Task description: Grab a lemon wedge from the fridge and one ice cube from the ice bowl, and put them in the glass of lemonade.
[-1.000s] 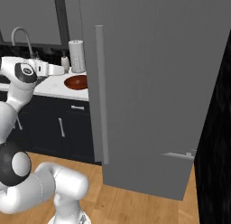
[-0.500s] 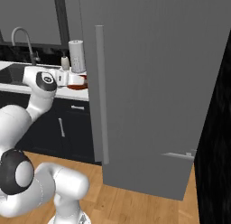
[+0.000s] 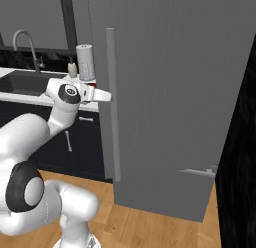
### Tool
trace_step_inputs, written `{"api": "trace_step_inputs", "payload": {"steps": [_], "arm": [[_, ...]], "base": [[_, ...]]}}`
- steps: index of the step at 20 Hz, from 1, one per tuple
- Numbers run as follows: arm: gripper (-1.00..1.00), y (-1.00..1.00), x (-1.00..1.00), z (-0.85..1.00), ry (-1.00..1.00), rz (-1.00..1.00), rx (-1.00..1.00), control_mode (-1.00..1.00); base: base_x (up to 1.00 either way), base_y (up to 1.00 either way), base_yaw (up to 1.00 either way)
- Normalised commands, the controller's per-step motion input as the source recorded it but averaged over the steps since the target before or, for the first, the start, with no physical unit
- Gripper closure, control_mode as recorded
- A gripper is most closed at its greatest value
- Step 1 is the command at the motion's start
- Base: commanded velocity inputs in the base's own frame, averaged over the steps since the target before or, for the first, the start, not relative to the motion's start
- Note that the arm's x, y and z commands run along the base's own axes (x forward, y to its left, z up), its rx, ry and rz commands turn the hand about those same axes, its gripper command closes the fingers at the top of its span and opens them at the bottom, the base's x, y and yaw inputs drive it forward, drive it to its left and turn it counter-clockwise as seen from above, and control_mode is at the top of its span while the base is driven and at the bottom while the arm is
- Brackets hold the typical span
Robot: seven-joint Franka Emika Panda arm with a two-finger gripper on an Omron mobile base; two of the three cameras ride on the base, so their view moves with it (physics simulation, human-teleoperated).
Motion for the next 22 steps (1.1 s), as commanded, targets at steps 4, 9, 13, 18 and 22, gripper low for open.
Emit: {"api": "trace_step_inputs", "payload": {"steps": [4,9,13,18,22], "arm": [[-1.0,0.34,-0.39,0.03,-0.04,-0.05,-0.11,-1.0],[-1.0,1.0,-0.65,0.22,-0.17,0.0,-0.1,-1.0],[-1.0,1.0,-0.43,0.51,-0.09,-0.02,-0.12,-1.0],[-1.0,0.55,0.69,0.02,0.05,-0.25,-0.03,-1.0],[-1.0,0.0,1.0,-0.03,0.05,-0.29,-0.01,-1.0]], "base": [[0.0,0.0,0.0],[0.0,0.0,0.0],[0.0,0.0,0.0],[0.0,0.0,0.0],[0.0,0.0,0.0]]}}
